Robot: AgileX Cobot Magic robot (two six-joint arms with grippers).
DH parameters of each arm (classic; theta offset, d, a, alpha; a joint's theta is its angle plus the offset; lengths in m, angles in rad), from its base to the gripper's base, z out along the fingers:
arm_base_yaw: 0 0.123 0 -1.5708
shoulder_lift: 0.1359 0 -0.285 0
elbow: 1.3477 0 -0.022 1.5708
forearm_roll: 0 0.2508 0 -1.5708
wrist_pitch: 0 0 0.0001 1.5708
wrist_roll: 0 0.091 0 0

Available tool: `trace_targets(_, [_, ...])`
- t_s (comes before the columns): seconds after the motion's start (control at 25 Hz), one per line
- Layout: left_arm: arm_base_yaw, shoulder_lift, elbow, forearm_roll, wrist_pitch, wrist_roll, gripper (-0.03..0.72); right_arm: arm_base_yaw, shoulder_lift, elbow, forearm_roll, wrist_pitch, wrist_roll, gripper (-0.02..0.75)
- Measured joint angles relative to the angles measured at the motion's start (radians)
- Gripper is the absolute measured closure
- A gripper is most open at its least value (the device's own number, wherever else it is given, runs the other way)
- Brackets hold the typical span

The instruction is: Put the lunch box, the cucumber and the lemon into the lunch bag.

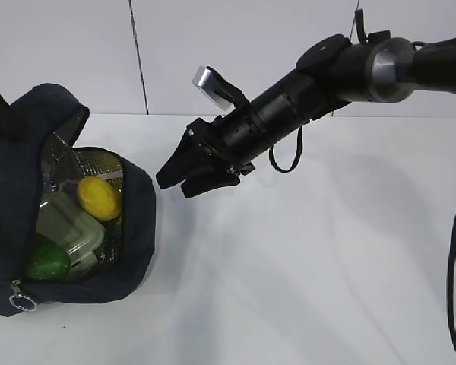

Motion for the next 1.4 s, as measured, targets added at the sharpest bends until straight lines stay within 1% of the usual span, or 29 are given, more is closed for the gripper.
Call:
trace_targets(0.16, [0.000, 0.000, 0.000, 0.000, 0.000, 0.000, 0.681, 0.000, 0.004, 0.034, 0.027, -0.006, -0.075, 0.241])
trace_targets(0.32, [0.000, 0.000, 0.000, 0.000, 0.000, 0.000, 0.681, 0.008, 0.008, 0.044, 0.037, -0.011, -0.104, 0.243])
trace_targets(0.64, [0.000, 0.000, 0.000, 0.000, 0.000, 0.000, 0.681, 0.056, 0.071, 0.044, 0.078, -0.019, -0.149, 0.244])
trace_targets(0.88, [0.000, 0.000, 0.000, 0.000, 0.000, 0.000, 0.681, 0.064, 0.102, 0.044, 0.146, -0.029, -0.202, 0.248])
trace_targets(0.96, [0.000, 0.000, 0.000, 0.000, 0.000, 0.000, 0.681, 0.064, 0.102, 0.044, 0.161, -0.030, -0.212, 0.275])
trace_targets(1.0, [0.000, 0.000, 0.000, 0.000, 0.000, 0.000, 0.681, 0.064, 0.102, 0.044, 0.166, -0.033, -0.217, 0.301])
trace_targets(1.2, [0.000, 0.000, 0.000, 0.002, 0.000, 0.000, 0.681, 0.064, 0.102, 0.044, 0.167, -0.037, -0.228, 0.468])
trace_targets(1.28, [0.000, 0.000, 0.000, 0.002, 0.000, 0.000, 0.681, 0.064, 0.102, 0.044, 0.167, -0.037, -0.234, 0.507])
trace_targets(1.4, [0.000, 0.000, 0.000, 0.002, 0.000, 0.000, 0.681, 0.064, 0.102, 0.044, 0.167, -0.044, -0.238, 0.542])
